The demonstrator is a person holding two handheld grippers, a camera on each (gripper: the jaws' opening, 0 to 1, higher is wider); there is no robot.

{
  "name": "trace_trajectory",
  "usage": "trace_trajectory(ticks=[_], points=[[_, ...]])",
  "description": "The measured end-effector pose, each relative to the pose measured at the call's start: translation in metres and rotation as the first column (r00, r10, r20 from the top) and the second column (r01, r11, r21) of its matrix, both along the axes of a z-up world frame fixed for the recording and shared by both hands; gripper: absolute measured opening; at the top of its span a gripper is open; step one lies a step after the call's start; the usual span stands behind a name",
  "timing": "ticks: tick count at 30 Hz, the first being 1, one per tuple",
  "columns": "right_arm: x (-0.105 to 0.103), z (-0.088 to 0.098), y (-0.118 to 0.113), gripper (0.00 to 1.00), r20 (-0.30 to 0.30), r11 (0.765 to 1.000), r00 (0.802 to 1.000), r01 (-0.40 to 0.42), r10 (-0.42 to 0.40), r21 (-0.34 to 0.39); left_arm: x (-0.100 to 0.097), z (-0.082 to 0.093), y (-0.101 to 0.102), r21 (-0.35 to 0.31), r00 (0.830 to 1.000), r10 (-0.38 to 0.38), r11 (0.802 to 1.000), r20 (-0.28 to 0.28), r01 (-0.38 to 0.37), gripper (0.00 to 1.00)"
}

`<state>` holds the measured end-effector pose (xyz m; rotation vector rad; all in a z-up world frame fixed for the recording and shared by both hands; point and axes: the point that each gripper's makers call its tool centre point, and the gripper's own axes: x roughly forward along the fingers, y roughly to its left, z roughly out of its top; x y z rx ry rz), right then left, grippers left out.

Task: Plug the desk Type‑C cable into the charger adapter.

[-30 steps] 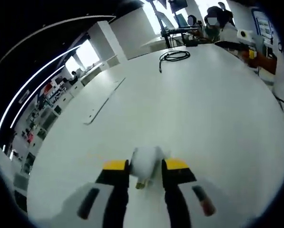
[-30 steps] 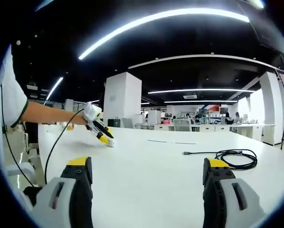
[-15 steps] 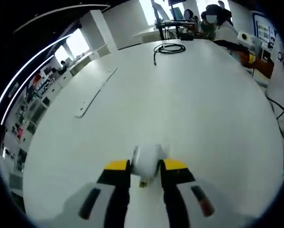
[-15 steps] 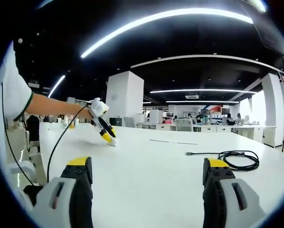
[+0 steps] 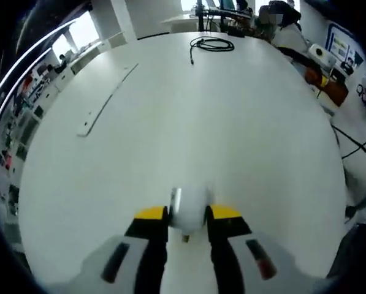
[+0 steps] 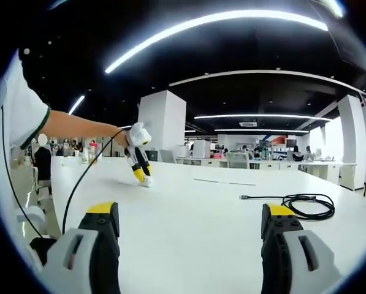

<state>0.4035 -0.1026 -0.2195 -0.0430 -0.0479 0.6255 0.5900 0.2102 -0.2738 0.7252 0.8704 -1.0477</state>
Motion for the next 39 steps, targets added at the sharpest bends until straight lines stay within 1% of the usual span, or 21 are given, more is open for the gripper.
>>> trace_trajectory(ticks=[1, 3, 8, 9, 14, 16, 19, 24, 28, 32, 37, 39], points=[[0.0, 0.0, 0.0, 0.98, 0.0, 1.0, 1.0, 0.0, 0.0, 0.0, 0.0, 0.0, 0.0, 0.004, 1.0, 0.0, 1.0, -0.004, 0.0, 0.24], [0.0, -0.001, 0.0, 0.98, 0.001, 1.0, 1.0, -0.001, 0.001, -0.002, -0.001, -0.002, -0.001, 0.051, 0.999, 0.01, 0.999, -0.043, -0.008, 0.24], [0.0, -0.004, -0.001, 0.98, -0.007, 1.0, 1.0, 0.001, -0.001, 0.001, -0.005, -0.007, -0.004, 0.134, 0.996, 0.0, 0.991, -0.094, 0.012, 0.24], [0.0, -0.004, -0.001, 0.98, -0.008, 1.0, 1.0, 0.001, -0.001, 0.001, -0.005, -0.007, -0.004, 0.137, 0.995, 0.001, 0.99, -0.097, 0.012, 0.24], [0.001, -0.005, -0.001, 0.97, -0.011, 1.0, 1.0, -0.003, 0.003, 0.003, -0.005, -0.011, -0.003, 0.194, 0.988, 0.027, 0.981, -0.153, 0.003, 0.24], [0.001, -0.006, -0.001, 0.97, -0.013, 1.0, 1.0, -0.005, 0.005, 0.005, -0.007, -0.012, -0.002, 0.208, 0.985, 0.04, 0.978, -0.167, -0.005, 0.24], [0.001, -0.007, -0.001, 0.97, -0.02, 1.0, 1.0, -0.004, 0.004, 0.006, -0.006, -0.012, -0.003, 0.223, 0.982, 0.056, 0.975, -0.181, -0.015, 0.24], [0.001, -0.002, -0.003, 0.95, 0.004, 1.0, 1.0, 0.001, -0.001, 0.03, -0.007, -0.017, -0.004, 0.256, 0.979, 0.069, 0.967, -0.194, -0.018, 0.24], [0.002, -0.001, -0.001, 0.94, 0.008, 1.0, 1.0, -0.003, 0.003, 0.029, -0.007, -0.019, -0.002, 0.273, 0.975, 0.085, 0.962, -0.205, -0.026, 0.24], [0.001, 0.002, -0.001, 0.94, 0.017, 0.999, 1.0, -0.004, 0.004, 0.034, -0.009, -0.021, -0.003, 0.268, 0.975, 0.1, 0.962, -0.198, -0.045, 0.25], [0.002, -0.002, -0.001, 0.94, 0.001, 0.999, 1.0, -0.005, 0.005, 0.04, -0.01, -0.022, -0.004, 0.254, 0.974, 0.13, 0.964, -0.186, -0.08, 0.25], [0.001, -0.002, 0.001, 0.94, 0.002, 0.999, 1.0, -0.01, 0.01, 0.041, -0.015, -0.021, -0.005, 0.245, 0.974, 0.138, 0.965, -0.181, -0.091, 0.25]])
